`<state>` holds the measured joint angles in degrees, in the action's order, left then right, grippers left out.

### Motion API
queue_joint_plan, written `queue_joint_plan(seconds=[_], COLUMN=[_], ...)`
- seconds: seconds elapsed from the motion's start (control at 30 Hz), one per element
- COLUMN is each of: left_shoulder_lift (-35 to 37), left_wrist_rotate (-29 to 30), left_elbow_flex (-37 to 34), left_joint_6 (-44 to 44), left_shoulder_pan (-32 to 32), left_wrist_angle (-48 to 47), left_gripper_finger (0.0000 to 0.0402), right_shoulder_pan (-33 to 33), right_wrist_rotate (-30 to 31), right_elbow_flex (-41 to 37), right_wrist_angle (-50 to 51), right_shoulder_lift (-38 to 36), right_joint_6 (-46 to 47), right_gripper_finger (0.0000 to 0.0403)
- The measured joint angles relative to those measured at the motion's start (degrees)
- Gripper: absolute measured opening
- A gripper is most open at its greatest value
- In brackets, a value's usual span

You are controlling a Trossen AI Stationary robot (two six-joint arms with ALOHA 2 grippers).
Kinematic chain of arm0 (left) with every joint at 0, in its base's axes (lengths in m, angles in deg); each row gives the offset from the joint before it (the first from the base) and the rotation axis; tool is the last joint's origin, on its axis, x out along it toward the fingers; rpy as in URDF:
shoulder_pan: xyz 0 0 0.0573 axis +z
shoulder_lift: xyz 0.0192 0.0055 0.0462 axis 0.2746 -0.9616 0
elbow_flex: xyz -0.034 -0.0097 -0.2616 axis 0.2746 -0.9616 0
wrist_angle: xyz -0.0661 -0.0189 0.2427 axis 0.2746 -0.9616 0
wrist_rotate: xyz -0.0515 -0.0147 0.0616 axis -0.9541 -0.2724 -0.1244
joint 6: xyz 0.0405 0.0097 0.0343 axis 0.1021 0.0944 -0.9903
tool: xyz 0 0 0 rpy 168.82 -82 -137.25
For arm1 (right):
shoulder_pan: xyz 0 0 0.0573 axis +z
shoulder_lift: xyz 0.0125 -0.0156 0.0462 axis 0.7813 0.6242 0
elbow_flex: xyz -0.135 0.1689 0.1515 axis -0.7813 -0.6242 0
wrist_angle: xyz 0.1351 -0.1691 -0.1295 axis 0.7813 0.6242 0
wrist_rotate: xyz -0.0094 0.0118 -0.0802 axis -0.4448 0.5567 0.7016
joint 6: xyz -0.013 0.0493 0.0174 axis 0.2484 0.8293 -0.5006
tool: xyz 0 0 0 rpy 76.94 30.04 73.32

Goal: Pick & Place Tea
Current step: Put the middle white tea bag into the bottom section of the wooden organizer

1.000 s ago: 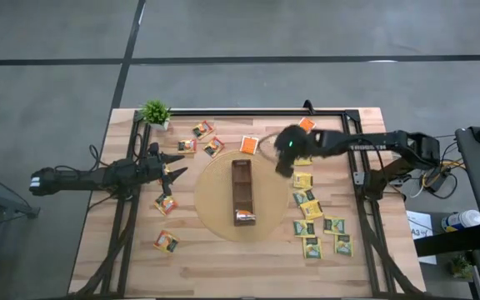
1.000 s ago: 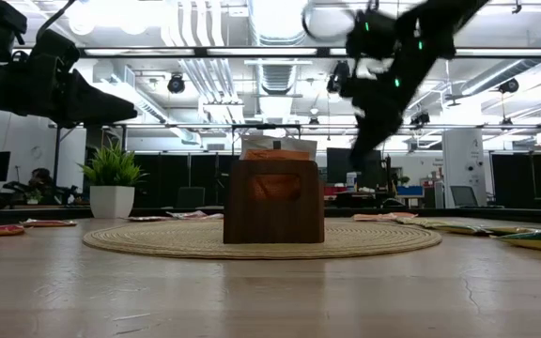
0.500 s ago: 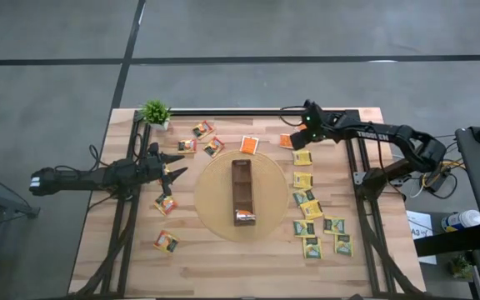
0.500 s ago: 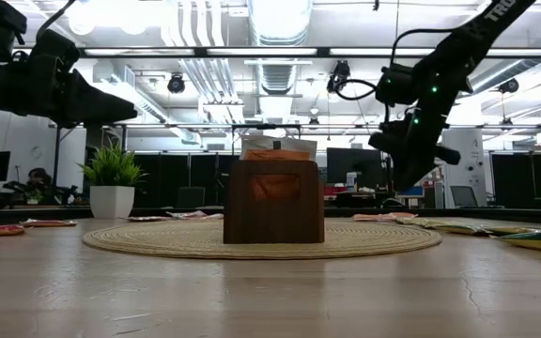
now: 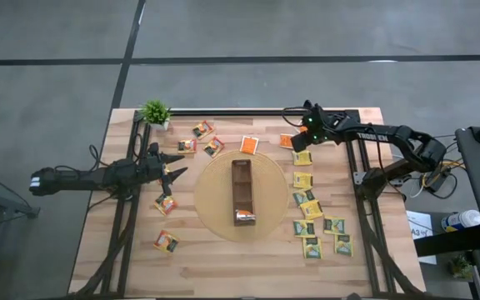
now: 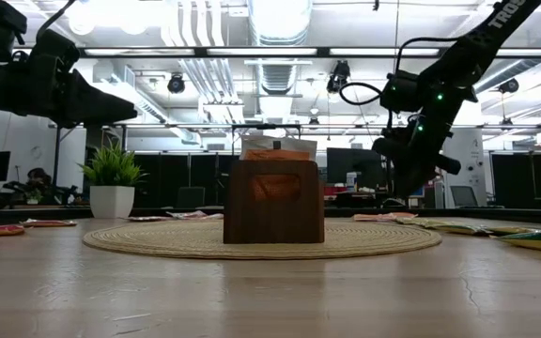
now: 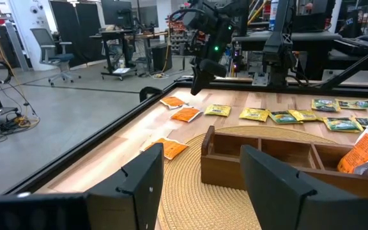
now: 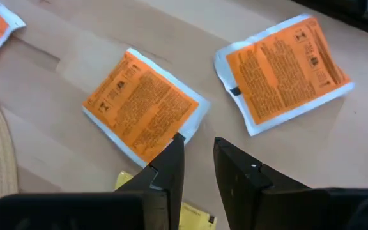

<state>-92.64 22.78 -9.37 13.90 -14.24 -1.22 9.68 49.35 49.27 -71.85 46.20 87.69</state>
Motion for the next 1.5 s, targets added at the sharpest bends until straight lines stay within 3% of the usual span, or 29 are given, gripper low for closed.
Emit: queue_joint_plan(seconds=[0.47, 0.73, 1.0, 1.23, 1.5], left_shoulder_lift=[0.00, 0.00, 0.00, 0.00, -0.01], left_wrist_rotate=[0.00, 0.00, 0.00, 0.00, 0.00], left_elbow_flex=[0.00, 0.00, 0.00, 0.01, 0.02], left_joint_6=[0.01, 0.00, 0.02, 0.00, 0.00], left_shoulder_pan=[0.02, 0.02, 0.07, 0.07, 0.04], left_wrist_angle=[0.00, 0.00, 0.00, 0.00, 0.00], left_gripper_finger=[0.0202, 0.0202, 0.0202, 0.0202, 0.0202], right_shoulder_pan=[-0.33, -0.39, -0.90, -0.90, -0.80], right_wrist_rotate=[-2.98, -9.39, -10.72, -8.95, -6.53], right_elbow_flex=[-0.58, -0.55, 3.47, 4.43, 4.00], right_wrist_angle=[-2.64, -7.50, -7.95, -6.91, -3.67], right_shoulder_lift=[2.38, 9.34, 15.74, 16.03, 11.11], right_joint_6=[-0.60, -1.21, -5.46, -11.65, -13.45], right_gripper_finger=[0.0082, 0.0082, 0.0081, 0.0019, 0.0008])
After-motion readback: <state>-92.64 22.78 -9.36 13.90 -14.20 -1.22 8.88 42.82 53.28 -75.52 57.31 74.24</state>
